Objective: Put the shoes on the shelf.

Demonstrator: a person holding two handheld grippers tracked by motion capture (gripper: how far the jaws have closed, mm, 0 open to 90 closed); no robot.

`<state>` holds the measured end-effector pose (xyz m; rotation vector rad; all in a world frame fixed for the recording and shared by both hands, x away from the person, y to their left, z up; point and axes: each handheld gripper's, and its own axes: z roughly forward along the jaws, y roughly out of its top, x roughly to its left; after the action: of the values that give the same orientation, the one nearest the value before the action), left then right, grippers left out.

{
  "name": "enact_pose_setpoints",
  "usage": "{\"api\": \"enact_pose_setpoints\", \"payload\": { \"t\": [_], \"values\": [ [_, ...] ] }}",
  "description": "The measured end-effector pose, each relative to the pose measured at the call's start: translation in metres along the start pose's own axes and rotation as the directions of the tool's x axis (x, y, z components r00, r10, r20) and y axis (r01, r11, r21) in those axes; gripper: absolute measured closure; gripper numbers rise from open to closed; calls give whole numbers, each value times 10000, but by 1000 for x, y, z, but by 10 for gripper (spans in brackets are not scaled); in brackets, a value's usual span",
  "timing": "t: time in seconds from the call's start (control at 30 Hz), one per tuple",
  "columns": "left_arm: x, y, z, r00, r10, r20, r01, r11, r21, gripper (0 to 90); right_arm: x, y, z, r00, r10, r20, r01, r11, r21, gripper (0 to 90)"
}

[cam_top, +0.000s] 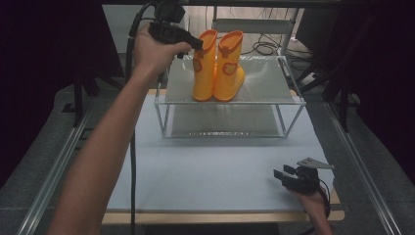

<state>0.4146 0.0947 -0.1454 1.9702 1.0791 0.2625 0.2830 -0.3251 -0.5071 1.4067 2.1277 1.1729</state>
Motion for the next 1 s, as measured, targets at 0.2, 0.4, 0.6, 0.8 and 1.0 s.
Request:
{"api": "enact_pose_setpoints", "payload": {
  "t": [0.2,0.4,0.6,0.8,1.0],
  "values": [
    [4,-30,-3,9995,153,266,-155,9998,93,898,0,0,0,10000,-32,35,32,10000,25,475],
    [11,-55,6,9993,178,322,-191,9990,410,897,1,0,0,10000,-63,15,63,10000,7,475],
    [17,-69,14,9993,51,359,-71,9985,545,898,-1,0,2,10000,-49,-7,49,10000,45,476],
    [28,-83,26,9992,-238,310,217,9975,668,899,0,1,1,10000,-54,-22,54,10000,32,475],
    [40,-94,42,9984,-536,193,516,9942,941,899,0,0,1,10000,-83,-13,83,10000,31,475]
  ]
}}
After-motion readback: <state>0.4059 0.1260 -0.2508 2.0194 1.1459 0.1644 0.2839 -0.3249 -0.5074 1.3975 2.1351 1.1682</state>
